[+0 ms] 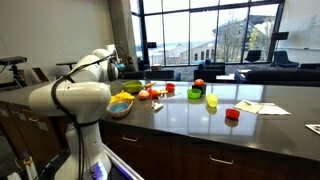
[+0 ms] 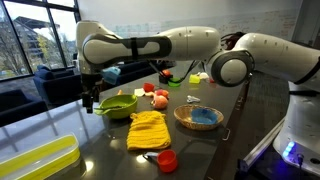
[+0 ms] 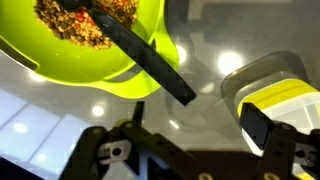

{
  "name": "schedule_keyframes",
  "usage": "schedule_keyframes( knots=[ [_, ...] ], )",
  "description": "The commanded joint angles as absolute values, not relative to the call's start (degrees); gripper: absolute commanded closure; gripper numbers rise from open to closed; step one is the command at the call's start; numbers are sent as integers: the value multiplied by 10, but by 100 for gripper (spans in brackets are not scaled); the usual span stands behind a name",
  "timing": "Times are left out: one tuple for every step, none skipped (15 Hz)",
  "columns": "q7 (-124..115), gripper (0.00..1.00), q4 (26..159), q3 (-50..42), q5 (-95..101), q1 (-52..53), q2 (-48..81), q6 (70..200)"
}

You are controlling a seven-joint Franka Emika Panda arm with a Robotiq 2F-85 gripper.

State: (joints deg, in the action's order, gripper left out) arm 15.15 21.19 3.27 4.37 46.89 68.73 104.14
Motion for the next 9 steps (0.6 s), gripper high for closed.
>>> schedule_keyframes(
  knots=[
    [122, 5, 227, 16, 62, 472, 666, 1015],
    [119, 6, 227, 15, 63, 471, 666, 1011],
    [117, 23, 227, 15, 63, 471, 665, 1008],
    [115, 24, 226, 15, 61, 470, 666, 1006],
    [114, 26, 226, 15, 60, 469, 666, 1004],
    [114, 29, 226, 16, 59, 468, 666, 1003],
    [114, 34, 225, 16, 58, 467, 667, 1003],
    [114, 32, 225, 18, 57, 466, 668, 1004],
    [116, 29, 224, 19, 56, 465, 669, 1005]
  ],
)
